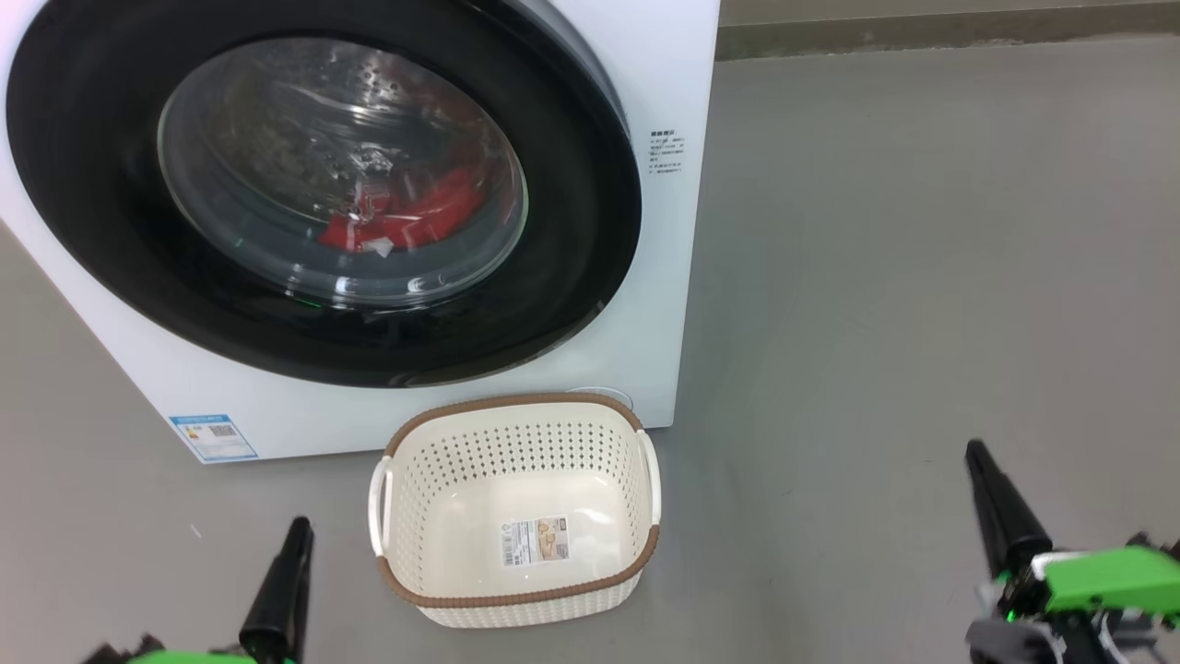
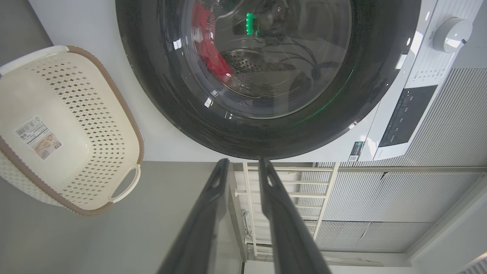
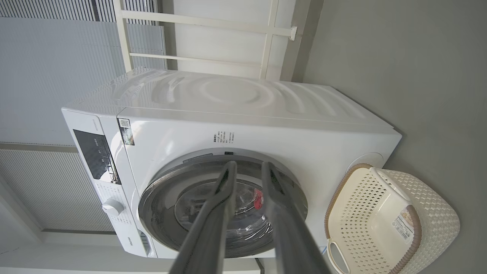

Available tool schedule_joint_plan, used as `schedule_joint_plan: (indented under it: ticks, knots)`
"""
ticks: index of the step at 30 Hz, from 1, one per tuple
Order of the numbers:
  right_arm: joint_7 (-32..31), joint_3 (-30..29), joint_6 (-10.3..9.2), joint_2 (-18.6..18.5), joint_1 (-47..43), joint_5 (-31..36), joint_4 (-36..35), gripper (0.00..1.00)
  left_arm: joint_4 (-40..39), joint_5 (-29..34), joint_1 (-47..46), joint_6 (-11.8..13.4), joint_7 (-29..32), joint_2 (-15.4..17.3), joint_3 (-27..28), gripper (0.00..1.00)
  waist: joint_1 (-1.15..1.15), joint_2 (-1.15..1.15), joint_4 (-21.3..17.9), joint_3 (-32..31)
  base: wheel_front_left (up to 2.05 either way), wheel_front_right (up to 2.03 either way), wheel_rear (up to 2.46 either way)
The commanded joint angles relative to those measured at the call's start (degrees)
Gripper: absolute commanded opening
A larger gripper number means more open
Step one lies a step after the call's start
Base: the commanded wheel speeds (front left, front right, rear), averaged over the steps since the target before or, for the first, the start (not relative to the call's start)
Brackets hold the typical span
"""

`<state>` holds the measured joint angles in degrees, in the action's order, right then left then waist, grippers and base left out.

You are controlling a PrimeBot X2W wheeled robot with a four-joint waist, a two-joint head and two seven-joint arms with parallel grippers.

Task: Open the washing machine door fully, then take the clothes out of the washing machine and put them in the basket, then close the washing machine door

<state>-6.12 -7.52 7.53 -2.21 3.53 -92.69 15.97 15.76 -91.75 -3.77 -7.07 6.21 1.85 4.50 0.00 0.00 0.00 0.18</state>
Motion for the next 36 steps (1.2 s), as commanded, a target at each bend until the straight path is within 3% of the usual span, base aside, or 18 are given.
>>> schedule_joint_plan:
  ticks: [1, 10, 20, 36]
  knots:
    - [0.02, 0.12, 0.00, 0.35, -0.50, 0.00, 0.90, 1.00, 0.91, 0.00, 0.49, 0.01, -0.01, -0.22, -0.17, 1.00, 0.00, 0.00, 0.00, 0.00, 0.00, 0.00, 0.00]
    - [0.85, 1.53, 0.00, 0.93, -0.92, -0.08, 2.84, 1.00, 2.89, -0.15, 0.71, 0.02, -0.84, -0.63, -1.37, 1.00, 0.13, 0.00, 0.00, -0.10, 0.00, 0.00, 0.00]
    - [2.55, 3.96, -0.01, 0.46, 0.63, 1.74, 3.50, 1.00, 3.26, 1.16, -0.70, -0.01, -2.53, -0.20, -3.07, 1.00, 0.00, 0.00, -0.03, 0.00, 0.00, 0.00, 0.00]
    - [5.42, 5.99, -0.01, 0.31, 3.49, 11.95, 5.22, 1.00, 2.79, 11.49, -2.79, 0.74, -5.40, -0.05, -4.36, 1.00, 0.00, 0.00, -0.13, 0.15, 0.00, 0.00, 0.00]
